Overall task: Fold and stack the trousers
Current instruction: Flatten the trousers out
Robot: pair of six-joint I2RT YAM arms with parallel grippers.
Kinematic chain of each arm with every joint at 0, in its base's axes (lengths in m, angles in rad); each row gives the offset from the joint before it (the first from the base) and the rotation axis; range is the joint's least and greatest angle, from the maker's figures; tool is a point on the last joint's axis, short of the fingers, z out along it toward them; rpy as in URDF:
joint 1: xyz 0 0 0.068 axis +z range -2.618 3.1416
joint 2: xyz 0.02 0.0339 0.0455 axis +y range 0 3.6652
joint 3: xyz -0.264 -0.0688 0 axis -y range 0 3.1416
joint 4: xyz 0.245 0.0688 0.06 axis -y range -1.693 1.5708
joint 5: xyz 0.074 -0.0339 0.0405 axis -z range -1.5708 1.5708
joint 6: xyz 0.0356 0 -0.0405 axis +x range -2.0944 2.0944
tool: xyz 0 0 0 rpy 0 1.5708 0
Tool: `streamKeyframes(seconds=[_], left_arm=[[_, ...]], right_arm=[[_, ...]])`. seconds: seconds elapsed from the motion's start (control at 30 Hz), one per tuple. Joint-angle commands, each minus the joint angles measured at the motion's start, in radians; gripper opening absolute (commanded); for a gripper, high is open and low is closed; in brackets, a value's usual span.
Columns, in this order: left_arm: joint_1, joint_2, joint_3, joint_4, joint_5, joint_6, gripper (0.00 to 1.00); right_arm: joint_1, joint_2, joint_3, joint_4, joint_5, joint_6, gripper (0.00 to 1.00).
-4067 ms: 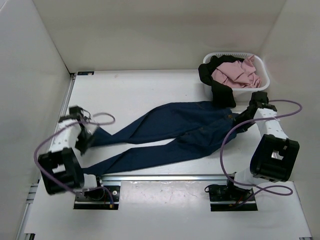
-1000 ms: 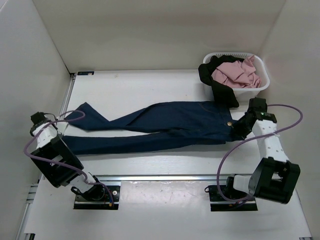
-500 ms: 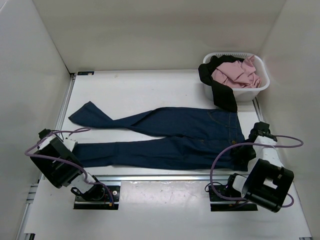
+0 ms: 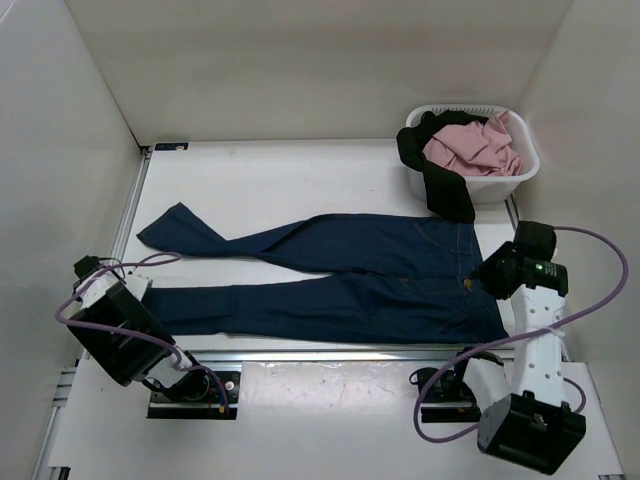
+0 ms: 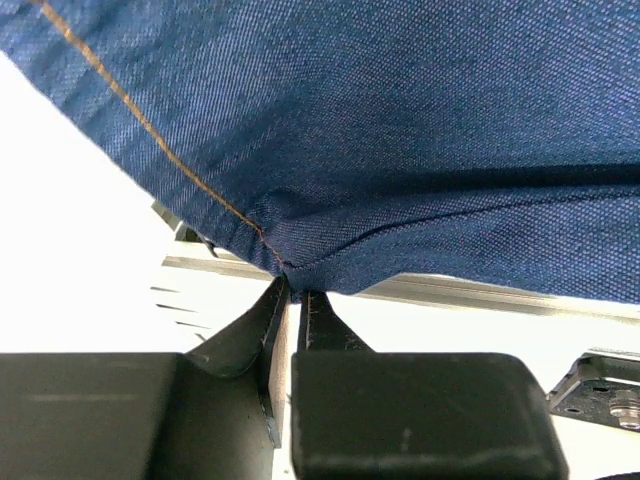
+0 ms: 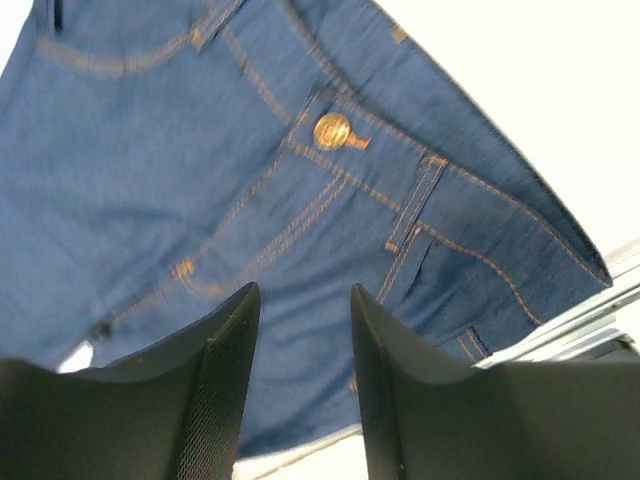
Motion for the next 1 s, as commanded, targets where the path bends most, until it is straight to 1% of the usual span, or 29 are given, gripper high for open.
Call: streamKeyframes(seconds=[0.0, 0.03, 0.07, 0.1, 0.13, 0.17, 0.2, 0.23, 0.27, 0.3, 0.33, 0.37, 0.4, 0.43, 0.5, 0.53, 0.63, 0.67, 0.7, 0.73, 0.77, 0.8, 0.87, 0.9, 0.93, 0.97], left_arm=[[0.006, -0.049, 0.015, -0.004, 0.026, 0.015, 0.14], [0.006, -0.060, 0.015, -0.004, 0.026, 0.015, 0.14], [0.006, -0.060, 0.015, -0.013, 0.026, 0.015, 0.14], [0.006, -0.074, 0.015, -0.013, 0.026, 0.015, 0.14], [0.006, -0.074, 0.024, -0.013, 0.026, 0.015, 0.14], [0.006, -0.096, 0.024, -0.013, 0.037, 0.015, 0.14], [0.006, -0.107, 0.024, -0.013, 0.037, 0.015, 0.14], [0.006, -0.118, 0.024, -0.013, 0.037, 0.015, 0.14], [0.006, -0.146, 0.033, -0.024, 0.046, 0.015, 0.14], [0.006, -0.159, 0.033, -0.024, 0.046, 0.015, 0.14], [0.006, -0.176, 0.024, -0.024, 0.046, 0.030, 0.16], [0.006, -0.204, 0.015, -0.024, 0.033, 0.050, 0.17], [0.006, -0.218, -0.007, -0.024, 0.033, 0.061, 0.19], [0.017, -0.227, -0.019, -0.024, 0.020, 0.070, 0.23], [0.017, -0.239, -0.040, -0.024, 0.011, 0.079, 0.28], [0.028, -0.239, -0.054, -0.024, 0.002, 0.079, 0.28], [0.049, -0.230, -0.064, -0.024, -0.019, 0.079, 0.31], [0.058, -0.218, -0.064, -0.024, -0.020, 0.079, 0.35], [0.072, -0.218, -0.064, -0.024, -0.032, 0.093, 0.44], [0.072, -0.204, -0.053, -0.024, -0.032, 0.093, 0.50], [0.083, -0.190, -0.053, -0.024, -0.041, 0.105, 0.55], [0.083, -0.190, -0.036, -0.024, -0.041, 0.105, 0.58], [0.083, -0.166, 0.037, -0.044, -0.032, 0.105, 0.59], [0.083, -0.166, 0.086, -0.103, -0.008, 0.084, 0.59], [0.083, -0.137, 0.144, -0.140, 0.075, 0.064, 0.61], [0.083, -0.120, 0.279, -0.179, 0.126, 0.040, 0.62]], right_arm=[[0.079, -0.022, 0.008, -0.043, 0.003, -0.033, 0.37], [0.106, -0.022, -0.007, -0.019, -0.061, -0.019, 0.31], [0.190, -0.013, -0.026, 0.035, -0.080, 0.004, 0.25], [0.247, 0.016, -0.047, 0.064, -0.081, 0.033, 0.14], [0.313, 0.036, -0.088, 0.099, -0.081, 0.092, 0.11], [0.452, 0.062, -0.104, 0.164, -0.064, 0.119, 0.08], [0.517, 0.130, -0.104, 0.187, -0.030, 0.140, 0.02], [0.574, 0.171, -0.113, 0.207, -0.021, 0.175, 0.00], [0.661, 0.211, -0.113, 0.222, -0.021, 0.189, 0.00], [0.697, 0.287, -0.113, 0.248, -0.031, 0.200, 0.00], [0.729, 0.321, -0.103, 0.258, -0.042, 0.200, 0.00], [0.787, 0.350, -0.103, 0.258, -0.051, 0.200, 0.00], [0.812, 0.393, -0.092, 0.246, -0.039, 0.200, 0.00], [0.850, 0.403, -0.092, 0.246, -0.022, 0.200, 0.00], [0.863, 0.392, -0.124, 0.259, 0.004, 0.200, 0.00], [0.863, 0.378, -0.167, 0.270, 0.004, 0.200, 0.00], [0.863, 0.314, -0.222, 0.293, -0.007, 0.190, 0.00], [0.872, 0.291, -0.248, 0.293, -0.007, 0.190, 0.00], [0.872, 0.291, -0.262, 0.293, -0.016, 0.174, 0.00], [0.872, 0.280, -0.277, 0.282, -0.016, 0.164, 0.00], [0.872, 0.280, -0.294, 0.273, -0.007, 0.163, 0.00], [0.872, 0.298, -0.325, 0.273, -0.007, 0.163, 0.00], [0.872, 0.343, -0.336, 0.273, -0.007, 0.154, 0.00], [0.872, 0.357, -0.336, 0.273, -0.007, 0.154, 0.00], [0.872, 0.367, -0.325, 0.273, -0.007, 0.154, 0.00], [0.872, 0.377, -0.310, 0.273, -0.007, 0.141, 0.00]])
